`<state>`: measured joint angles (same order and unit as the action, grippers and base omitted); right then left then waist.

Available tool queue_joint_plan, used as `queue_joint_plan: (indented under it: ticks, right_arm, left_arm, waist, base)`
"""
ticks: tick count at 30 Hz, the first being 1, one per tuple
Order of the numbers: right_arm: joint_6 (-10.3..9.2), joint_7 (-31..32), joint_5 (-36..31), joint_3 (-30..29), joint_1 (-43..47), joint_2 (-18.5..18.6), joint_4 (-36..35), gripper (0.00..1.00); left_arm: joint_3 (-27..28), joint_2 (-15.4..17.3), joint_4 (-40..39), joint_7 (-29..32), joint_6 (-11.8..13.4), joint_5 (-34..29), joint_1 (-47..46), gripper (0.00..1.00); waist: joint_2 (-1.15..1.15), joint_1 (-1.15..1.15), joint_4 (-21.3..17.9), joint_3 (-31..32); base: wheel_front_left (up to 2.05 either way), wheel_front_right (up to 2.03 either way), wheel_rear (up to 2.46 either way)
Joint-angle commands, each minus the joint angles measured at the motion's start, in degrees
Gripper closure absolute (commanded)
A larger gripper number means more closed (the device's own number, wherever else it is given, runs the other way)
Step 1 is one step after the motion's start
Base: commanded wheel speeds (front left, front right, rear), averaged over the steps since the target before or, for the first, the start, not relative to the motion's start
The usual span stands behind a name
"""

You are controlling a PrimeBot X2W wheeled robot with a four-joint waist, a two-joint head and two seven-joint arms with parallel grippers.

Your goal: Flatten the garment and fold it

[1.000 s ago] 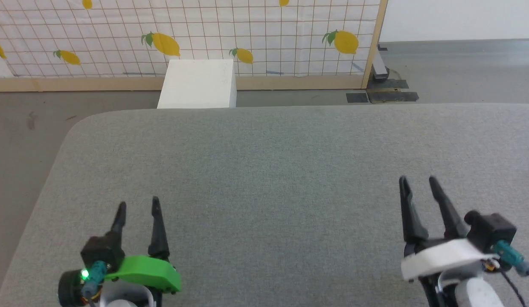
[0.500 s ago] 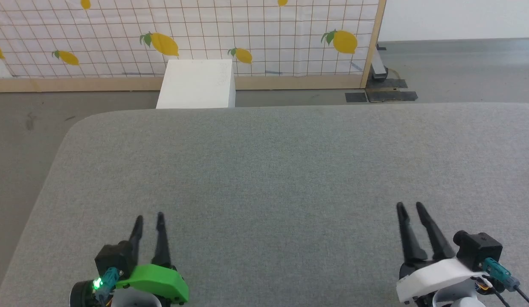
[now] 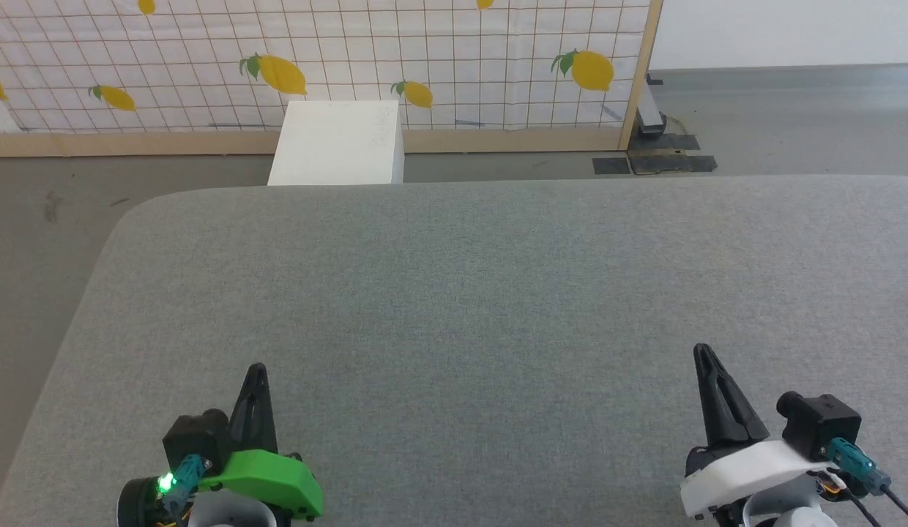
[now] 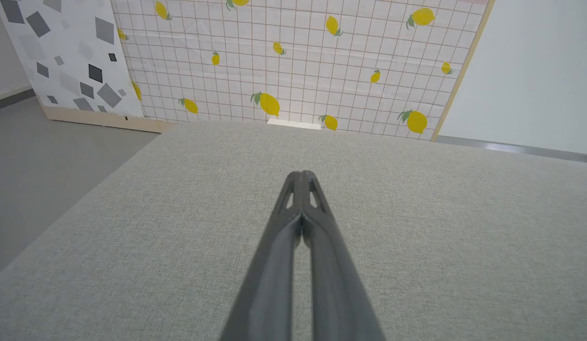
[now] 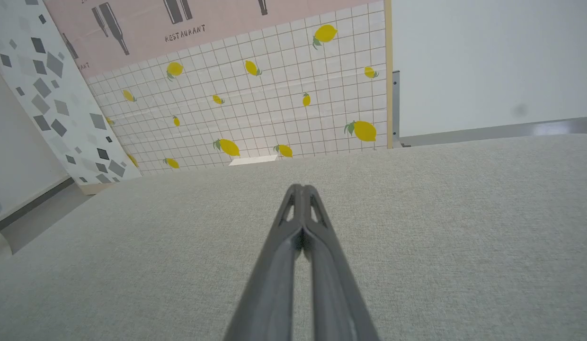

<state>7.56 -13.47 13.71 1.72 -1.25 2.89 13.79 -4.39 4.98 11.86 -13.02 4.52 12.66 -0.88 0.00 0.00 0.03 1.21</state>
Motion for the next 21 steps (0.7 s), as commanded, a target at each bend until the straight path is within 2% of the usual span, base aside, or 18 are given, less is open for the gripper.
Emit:
queue_joint_plan:
  ticks: [1, 21]
  right_arm:
    - [-0.01, 0.5, -0.7, -0.1, 0.1, 0.0, -0.6, 1.00]
    - [-0.02, 2.8, -3.0, -0.4, 0.3, 0.0, -3.0, 1.00]
  left_arm:
    - [0.2, -0.2, -0.5, 0.4, -0.4, -0.5, 0.1, 1.00]
    - [1.0, -0.6, -2.5, 2.7, -1.2, -2.7, 0.2, 1.00]
  waist:
    - [0.00, 0.00, 0.0, 0.0]
    - [0.00, 0.00, 0.0, -0.2]
  base:
    - [0.00, 0.00, 0.00]
    - [0.00, 0.00, 0.00]
